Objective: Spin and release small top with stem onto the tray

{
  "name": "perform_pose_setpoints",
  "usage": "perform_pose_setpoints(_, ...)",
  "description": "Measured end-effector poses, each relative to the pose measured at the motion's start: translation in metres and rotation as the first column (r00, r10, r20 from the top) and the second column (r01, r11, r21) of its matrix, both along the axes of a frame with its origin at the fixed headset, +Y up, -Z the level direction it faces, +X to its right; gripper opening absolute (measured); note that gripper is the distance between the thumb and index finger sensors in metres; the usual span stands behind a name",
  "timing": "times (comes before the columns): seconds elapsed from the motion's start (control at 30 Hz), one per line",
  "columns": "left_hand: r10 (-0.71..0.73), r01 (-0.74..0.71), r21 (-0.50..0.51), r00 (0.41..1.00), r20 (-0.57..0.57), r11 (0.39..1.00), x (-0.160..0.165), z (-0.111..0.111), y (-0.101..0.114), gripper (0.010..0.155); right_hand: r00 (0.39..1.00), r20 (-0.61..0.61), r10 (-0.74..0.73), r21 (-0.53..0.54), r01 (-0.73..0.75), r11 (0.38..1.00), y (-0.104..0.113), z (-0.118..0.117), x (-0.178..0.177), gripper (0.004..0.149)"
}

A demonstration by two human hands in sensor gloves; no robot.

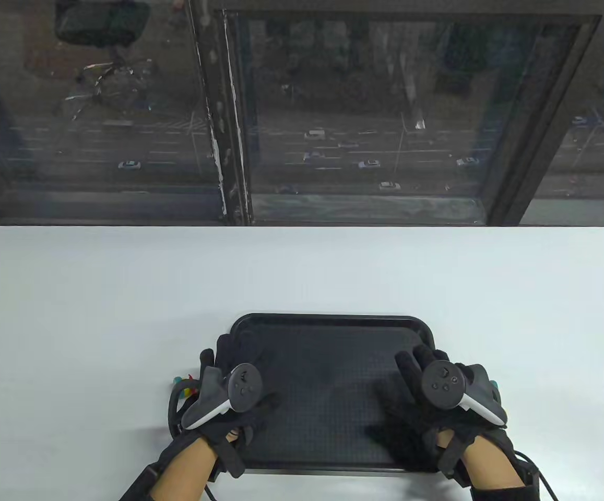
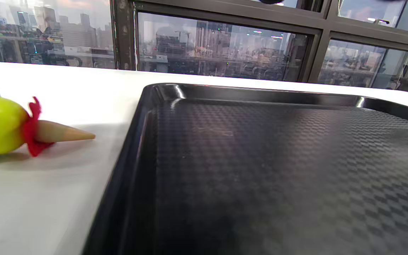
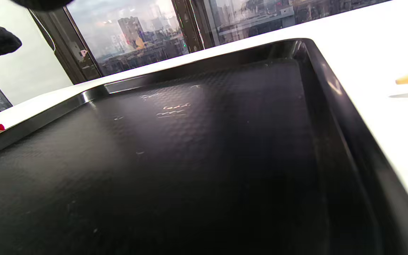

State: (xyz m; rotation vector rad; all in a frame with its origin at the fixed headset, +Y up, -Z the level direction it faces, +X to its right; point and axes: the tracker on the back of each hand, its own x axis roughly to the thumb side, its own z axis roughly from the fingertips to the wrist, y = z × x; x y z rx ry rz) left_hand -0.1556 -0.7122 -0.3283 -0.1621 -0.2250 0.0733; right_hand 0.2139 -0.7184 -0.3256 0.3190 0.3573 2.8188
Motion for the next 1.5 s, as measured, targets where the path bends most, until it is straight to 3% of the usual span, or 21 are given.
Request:
perform_pose_setpoints(0.17,0.032,-0.032,-0.013,0.999,-0.018,0.999,-0.004,-0.005,0.001,0.084,1.0,0.016,-0.009,0.031,0.009,0.999,0.003,-0.001,0.012,0.084)
perform_pose_setpoints(0.3,0.053,-0.053,0.004,0.998,-0.035,0.999,-0.007,-0.005,0.007,0.083,0.991,0.1,-0.087,0.113,0.076,0.991,0.015,-0.001,0.037,0.083)
perform_pose_setpoints(0.43,0.058,-0.058,0.005,0.998,-0.038,0.998,-0.01,-0.004,0.008,0.084,0.97,0.23,-0.074,0.083,0.057,0.995,0.011,-0.005,0.066,0.08)
perform_pose_setpoints(0.53,0.05,-0.05,-0.008,0.997,-0.053,0.999,-0.013,-0.003,0.006,0.084,0.926,0.373,0.056,-0.054,-0.039,0.998,-0.005,-0.013,0.084,0.079)
perform_pose_setpoints(0.63,0.053,-0.055,-0.023,0.996,-0.071,0.998,-0.016,-0.002,0.004,0.084,0.887,0.417,0.199,-0.241,-0.104,0.965,-0.024,-0.018,0.094,0.079)
perform_pose_setpoints(0.77,0.058,-0.063,-0.044,0.994,-0.094,0.997,-0.022,0.0,0.002,0.083,0.869,0.442,0.222,-0.297,-0.091,0.95,-0.051,-0.018,0.098,0.075)
perform_pose_setpoints(0.8,0.065,-0.07,-0.047,0.993,-0.101,0.996,-0.023,0.0,0.002,0.084,0.86,0.431,0.273,-0.303,-0.148,0.942,-0.054,-0.019,0.096,0.074)
perform_pose_setpoints(0.87,0.07,-0.076,-0.05,0.992,-0.108,0.996,-0.024,0.001,0.003,0.083,0.853,0.4,0.335,-0.251,-0.249,0.935,-0.053,-0.02,0.092,0.071)
perform_pose_setpoints(1.03,0.095,-0.101,-0.049,0.988,-0.119,0.994,-0.027,0.001,0.004,0.083,0.861,0.369,0.35,-0.103,-0.336,0.936,-0.056,-0.021,0.084,0.067)
perform_pose_setpoints(1.17,0.111,-0.117,-0.043,0.986,-0.126,0.992,-0.029,0.001,0.006,0.083,0.849,0.331,0.411,-0.082,-0.408,0.909,-0.055,-0.025,0.078,0.067)
perform_pose_setpoints(1.4,0.113,-0.119,-0.04,0.986,-0.121,0.992,-0.029,0.001,0.006,0.082,0.859,0.314,0.405,-0.006,-0.424,0.906,-0.049,-0.026,0.07,0.053)
perform_pose_setpoints(1.43,0.113,-0.118,-0.04,0.986,-0.12,0.992,-0.029,0.001,0.006,0.082,0.87,0.34,0.357,0.031,-0.39,0.92,-0.046,-0.025,0.072,0.045)
perform_pose_setpoints(1.5,0.112,-0.117,-0.036,0.987,-0.116,0.992,-0.029,0.001,0.006,0.082,0.893,0.378,0.246,0.117,-0.309,0.944,-0.04,-0.023,0.076,0.042)
